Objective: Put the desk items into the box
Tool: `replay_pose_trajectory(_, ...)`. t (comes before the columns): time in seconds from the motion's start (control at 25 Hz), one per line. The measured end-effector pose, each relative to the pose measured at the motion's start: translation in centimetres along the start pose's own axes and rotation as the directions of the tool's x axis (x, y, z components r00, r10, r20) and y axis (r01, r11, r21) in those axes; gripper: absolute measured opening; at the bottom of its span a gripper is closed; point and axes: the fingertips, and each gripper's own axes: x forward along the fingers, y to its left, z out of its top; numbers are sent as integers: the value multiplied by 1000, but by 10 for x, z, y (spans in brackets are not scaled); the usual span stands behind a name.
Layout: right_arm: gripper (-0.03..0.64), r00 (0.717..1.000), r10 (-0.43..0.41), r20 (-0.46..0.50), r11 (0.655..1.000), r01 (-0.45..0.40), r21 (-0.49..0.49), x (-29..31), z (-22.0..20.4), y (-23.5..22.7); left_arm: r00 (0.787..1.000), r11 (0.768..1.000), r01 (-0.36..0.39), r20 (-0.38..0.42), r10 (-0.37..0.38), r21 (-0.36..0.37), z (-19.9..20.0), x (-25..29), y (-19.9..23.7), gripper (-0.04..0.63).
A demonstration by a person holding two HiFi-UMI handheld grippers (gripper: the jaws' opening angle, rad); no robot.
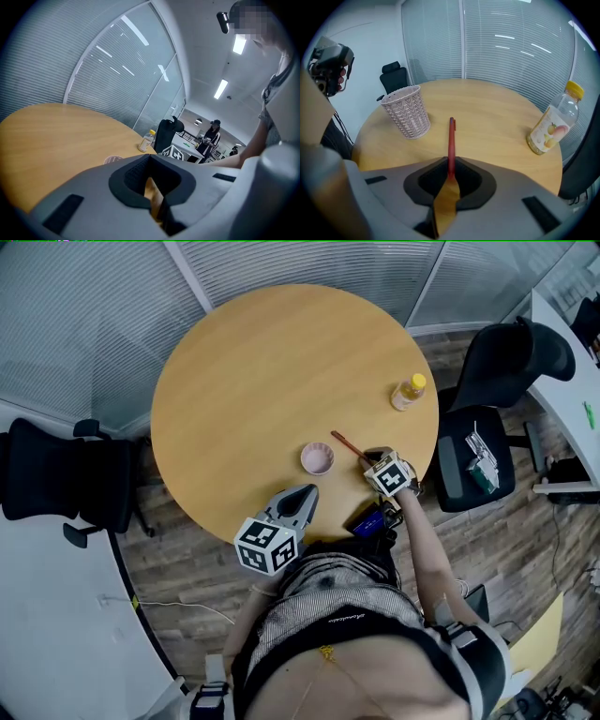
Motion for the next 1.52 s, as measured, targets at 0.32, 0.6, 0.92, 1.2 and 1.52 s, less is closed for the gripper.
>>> replay_pose_trajectory(0.32,60,999,-16,40,1000,17,-7,-18,9,-2,1000,1000,1,10,-1,0,1,-2,0,18)
replay_pose_trajectory(0.6,60,997,-39,69,999,40,-19,-35,18,-2,1000,1000,-8,27,8,-2,3,-7,-1,18)
replay_pose_trajectory(0.92,60,988,-50,149,998,55,-31,-61,41,7,999,1000,-23,47,24,-17,4,-13,1,18)
replay_pose_trajectory(1.2,60,975,-65,213,996,75,-40,-88,68,14,997,999,-41,59,43,-36,6,-16,8,18)
replay_pose_trajectory(1.52,60,952,-56,301,997,71,-38,-126,101,23,996,998,-48,67,51,-45,7,-16,14,18)
